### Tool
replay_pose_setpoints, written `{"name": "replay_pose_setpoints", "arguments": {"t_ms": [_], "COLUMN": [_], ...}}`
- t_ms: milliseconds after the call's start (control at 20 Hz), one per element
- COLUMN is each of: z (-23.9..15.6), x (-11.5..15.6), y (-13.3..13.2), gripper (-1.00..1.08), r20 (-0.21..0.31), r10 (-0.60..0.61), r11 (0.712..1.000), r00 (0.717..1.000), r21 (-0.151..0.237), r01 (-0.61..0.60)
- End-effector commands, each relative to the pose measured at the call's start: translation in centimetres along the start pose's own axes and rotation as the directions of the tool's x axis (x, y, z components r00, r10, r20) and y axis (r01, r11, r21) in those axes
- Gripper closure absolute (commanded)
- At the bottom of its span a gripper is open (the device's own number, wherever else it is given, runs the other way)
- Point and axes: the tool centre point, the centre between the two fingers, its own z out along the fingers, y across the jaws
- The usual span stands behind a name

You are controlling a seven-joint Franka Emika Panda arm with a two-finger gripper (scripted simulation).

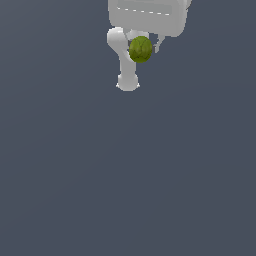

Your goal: Pick up the object and move it to a goal position.

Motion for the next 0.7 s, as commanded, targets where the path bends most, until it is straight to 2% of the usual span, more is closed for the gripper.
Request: {"name": "replay_pose_setpoints", "arguments": {"t_ms": [0, 300, 650], "z": [-1.8, -4.4, -5.2], "x": [-0.8, -2.0, -2.2], "y": [0.0, -0.1, -0.2], "gripper": [1.08, 1.08, 1.08], "r20": [0.000, 0.000, 0.001], "r10": [0.000, 0.000, 0.000], "r11": [1.000, 1.000, 1.000], "r00": [1.000, 1.000, 1.000], "r21": [0.001, 0.001, 0.002], "r01": [0.000, 0.000, 0.000]}}
